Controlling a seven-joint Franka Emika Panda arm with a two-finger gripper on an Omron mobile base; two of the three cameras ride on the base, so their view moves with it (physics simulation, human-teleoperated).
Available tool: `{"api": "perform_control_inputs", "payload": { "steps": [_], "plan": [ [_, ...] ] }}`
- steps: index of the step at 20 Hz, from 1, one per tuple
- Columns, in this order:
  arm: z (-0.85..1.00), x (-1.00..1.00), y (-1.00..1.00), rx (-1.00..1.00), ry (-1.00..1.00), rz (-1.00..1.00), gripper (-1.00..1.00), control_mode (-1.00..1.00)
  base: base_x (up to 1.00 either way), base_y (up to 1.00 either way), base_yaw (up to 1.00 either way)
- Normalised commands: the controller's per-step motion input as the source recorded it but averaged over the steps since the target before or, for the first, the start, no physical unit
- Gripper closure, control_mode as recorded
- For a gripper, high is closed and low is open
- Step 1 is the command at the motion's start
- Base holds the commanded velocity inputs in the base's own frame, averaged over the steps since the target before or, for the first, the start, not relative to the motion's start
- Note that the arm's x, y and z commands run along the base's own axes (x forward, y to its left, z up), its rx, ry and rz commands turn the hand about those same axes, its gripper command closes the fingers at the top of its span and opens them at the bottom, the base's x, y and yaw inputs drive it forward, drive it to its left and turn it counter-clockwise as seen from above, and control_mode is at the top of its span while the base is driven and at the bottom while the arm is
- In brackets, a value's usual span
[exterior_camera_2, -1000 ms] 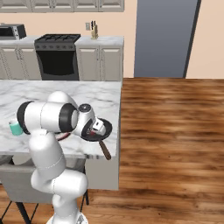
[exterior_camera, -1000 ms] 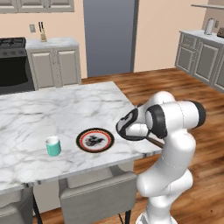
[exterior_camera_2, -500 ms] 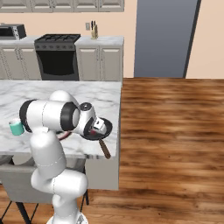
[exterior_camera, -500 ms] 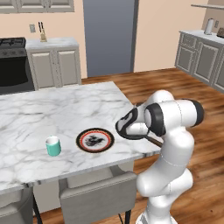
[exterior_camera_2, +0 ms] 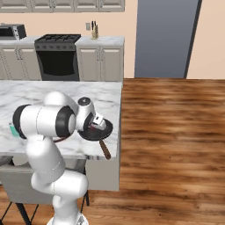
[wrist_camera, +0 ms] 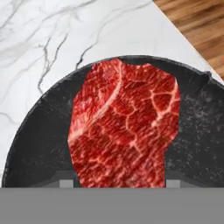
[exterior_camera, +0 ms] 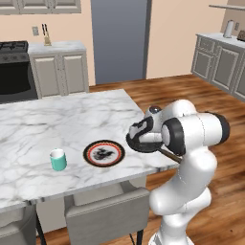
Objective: Pick up the pan with the steak in it and place it on the dining table. Then place the steak on the plate.
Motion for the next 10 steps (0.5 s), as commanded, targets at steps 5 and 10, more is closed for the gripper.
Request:
{"api": "perform_control_inputs", "payload": {
  "steps": [5,10],
  "plan": [
    [0.64,-0.07,0.23,0.00,0.04,0.05,1.00,-1.00,0.00,0.00,0.00],
    [0.46,-0.27,0.40,0.00,0.09,0.14,1.00,-1.00,0.00,0.00,0.00]
  ]
}}
